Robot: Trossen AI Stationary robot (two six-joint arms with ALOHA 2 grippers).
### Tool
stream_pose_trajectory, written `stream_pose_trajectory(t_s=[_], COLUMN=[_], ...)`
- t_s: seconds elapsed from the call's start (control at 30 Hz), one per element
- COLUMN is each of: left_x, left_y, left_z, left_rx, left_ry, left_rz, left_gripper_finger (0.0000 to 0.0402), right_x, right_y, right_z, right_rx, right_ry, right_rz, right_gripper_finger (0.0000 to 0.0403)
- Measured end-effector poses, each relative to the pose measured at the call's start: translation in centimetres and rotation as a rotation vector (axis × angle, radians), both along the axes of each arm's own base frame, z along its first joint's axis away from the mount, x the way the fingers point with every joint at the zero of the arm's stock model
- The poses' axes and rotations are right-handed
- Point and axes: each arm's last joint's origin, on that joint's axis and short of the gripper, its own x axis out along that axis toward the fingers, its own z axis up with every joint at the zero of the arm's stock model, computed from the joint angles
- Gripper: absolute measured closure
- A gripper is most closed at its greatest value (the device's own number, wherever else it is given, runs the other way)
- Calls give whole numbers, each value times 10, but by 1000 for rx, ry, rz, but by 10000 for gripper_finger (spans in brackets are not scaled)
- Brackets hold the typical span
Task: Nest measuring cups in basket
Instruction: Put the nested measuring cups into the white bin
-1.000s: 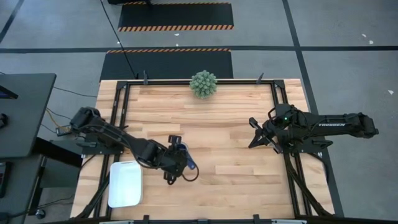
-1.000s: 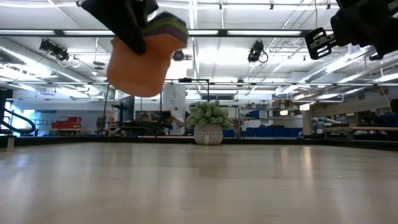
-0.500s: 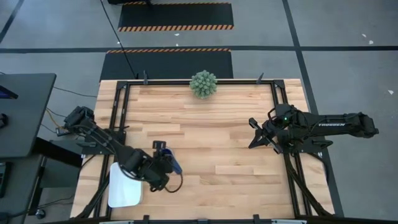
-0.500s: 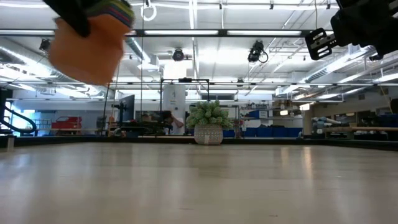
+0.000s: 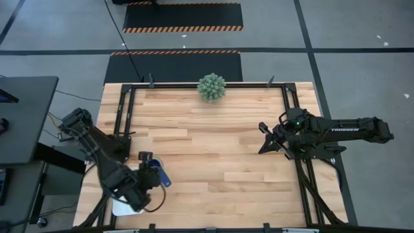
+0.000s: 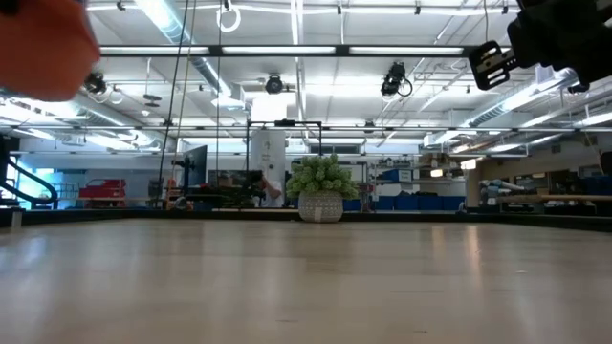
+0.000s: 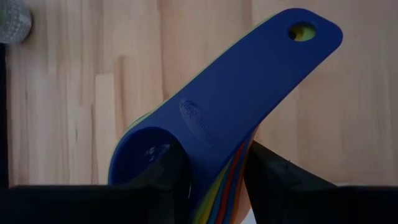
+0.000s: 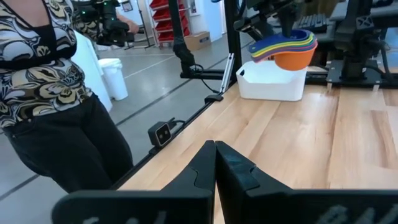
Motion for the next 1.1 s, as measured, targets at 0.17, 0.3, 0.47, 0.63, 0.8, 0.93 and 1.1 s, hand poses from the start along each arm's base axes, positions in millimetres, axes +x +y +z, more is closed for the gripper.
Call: stream_pose_trajectory(t_s=[0.17, 0.3, 0.47, 0.63, 0.8, 0.93, 1.1], left_x=[-17, -31, -53, -73, -85, -93, -107], left_y=[-9, -19, -30, -36, -41, -44, -50], left_z=[2, 2, 1, 1, 1, 1, 1], left_rx=[-11, -26, -44, -36, -29, -53, -72], left_ry=[0, -4, -5, 2, 4, -7, -14], left_rz=[-8, -11, -17, -22, -69, -52, -77], left_gripper_finger=[273, 273, 272, 272, 271, 271, 271], right_x=[0, 1, 1, 1, 3, 4, 4], right_y=[0, 0, 0, -1, -4, -5, -5], right_z=[3, 4, 7, 9, 7, 6, 6], right_rx=[-5, -5, -9, -5, 4, -15, -11], right_ry=[-33, -48, -77, -88, -55, -53, -53], right_rz=[-1, -1, -1, -30, -162, -183, -187], right_gripper_finger=[389, 389, 389, 389, 389, 389, 389])
